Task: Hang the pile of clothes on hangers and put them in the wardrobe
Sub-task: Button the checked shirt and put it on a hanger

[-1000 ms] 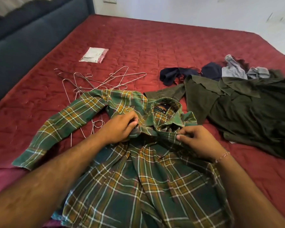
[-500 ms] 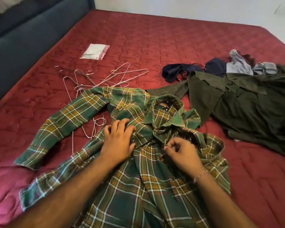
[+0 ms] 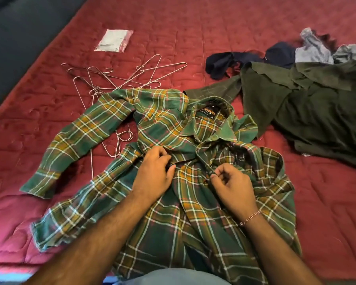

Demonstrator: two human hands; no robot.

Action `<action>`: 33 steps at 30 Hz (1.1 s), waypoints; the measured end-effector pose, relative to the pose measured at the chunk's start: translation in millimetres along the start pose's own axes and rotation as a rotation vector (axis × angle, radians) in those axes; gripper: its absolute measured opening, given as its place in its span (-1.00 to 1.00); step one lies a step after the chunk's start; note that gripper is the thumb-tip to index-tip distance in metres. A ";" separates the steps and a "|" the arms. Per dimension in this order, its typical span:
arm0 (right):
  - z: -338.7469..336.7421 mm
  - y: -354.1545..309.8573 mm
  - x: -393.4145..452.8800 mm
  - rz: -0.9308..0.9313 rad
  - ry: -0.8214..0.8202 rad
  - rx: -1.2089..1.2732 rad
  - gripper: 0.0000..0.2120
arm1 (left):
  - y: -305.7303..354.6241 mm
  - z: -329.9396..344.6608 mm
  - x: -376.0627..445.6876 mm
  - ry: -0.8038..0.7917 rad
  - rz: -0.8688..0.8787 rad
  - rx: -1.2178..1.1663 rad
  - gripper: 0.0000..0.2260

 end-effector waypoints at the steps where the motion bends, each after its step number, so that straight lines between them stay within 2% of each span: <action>1: -0.2 -0.9 -0.1 -0.004 0.003 0.001 -0.84 | 0.7 -0.2 0.0 -0.005 -0.017 -0.004 -0.74; 4: -1.2 -2.0 1.0 -0.004 0.002 0.008 -0.83 | 5.8 -3.8 1.7 -0.018 -0.008 0.064 -0.81; 6: -3.6 -2.8 5.4 0.024 -0.024 0.073 -0.82 | 16.0 -18.2 8.7 0.044 0.057 0.068 -0.87; 9: -14.7 -21.1 27.6 0.146 -0.034 0.359 -0.86 | 39.8 -54.0 50.6 0.141 0.100 -0.025 -0.89; 12: -36.4 -54.4 63.6 0.212 0.143 0.634 -0.85 | 65.0 -92.2 116.2 0.278 0.012 0.134 -0.91; 14: -53.7 -78.0 82.3 0.088 0.302 0.529 -0.84 | 81.2 -109.9 138.9 0.374 -0.018 0.126 -0.93; 16: -62.6 -91.6 84.6 -0.013 0.362 0.437 -0.86 | 89.2 -111.3 134.6 0.404 -0.068 -0.007 -0.90; 18: -53.8 -88.4 69.6 -0.012 0.305 0.445 -0.88 | 83.7 -87.7 105.9 0.339 -0.180 -0.112 -0.86; 21: -9.1 -51.6 29.6 0.093 0.168 0.511 -0.82 | 69.3 -29.2 40.7 0.098 -0.306 -0.382 -0.73; 23: 19.4 -26.5 0.8 0.207 0.074 0.596 -0.75 | 66.3 -1.6 2.5 -0.018 -0.341 -0.579 -0.78; 24: 28.7 -18.3 -9.3 0.240 0.056 0.625 -0.73 | 65.8 6.5 -9.9 -0.042 -0.347 -0.639 -0.84; 26: 36.5 -10.5 -18.1 0.218 0.058 0.648 -0.83 | 63.5 13.3 -21.4 -0.055 -0.380 -0.733 -0.96; 28: 35.0 -12.8 -18.9 0.206 0.061 0.680 -0.96 | 60.9 11.0 -18.4 -0.069 -0.394 -0.824 -0.93; 31: 34.6 -13.1 -19.0 0.191 0.091 0.703 -0.89 | 59.5 4.1 -11.0 -0.107 -0.395 -0.844 -0.93; 33: 34.0 -13.0 -21.4 0.188 0.115 0.711 -0.85 | 61.9 1.0 -10.5 -0.073 -0.409 -0.807 -0.93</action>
Point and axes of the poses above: each hand's wrist, its own x-axis towards the middle knuckle, its own z-axis out of the palm, y = z × x, the point moved 3 cm from there along x, towards the middle knuckle, and after that the axes turned 4 degrees about y, right-handed, at the moved point
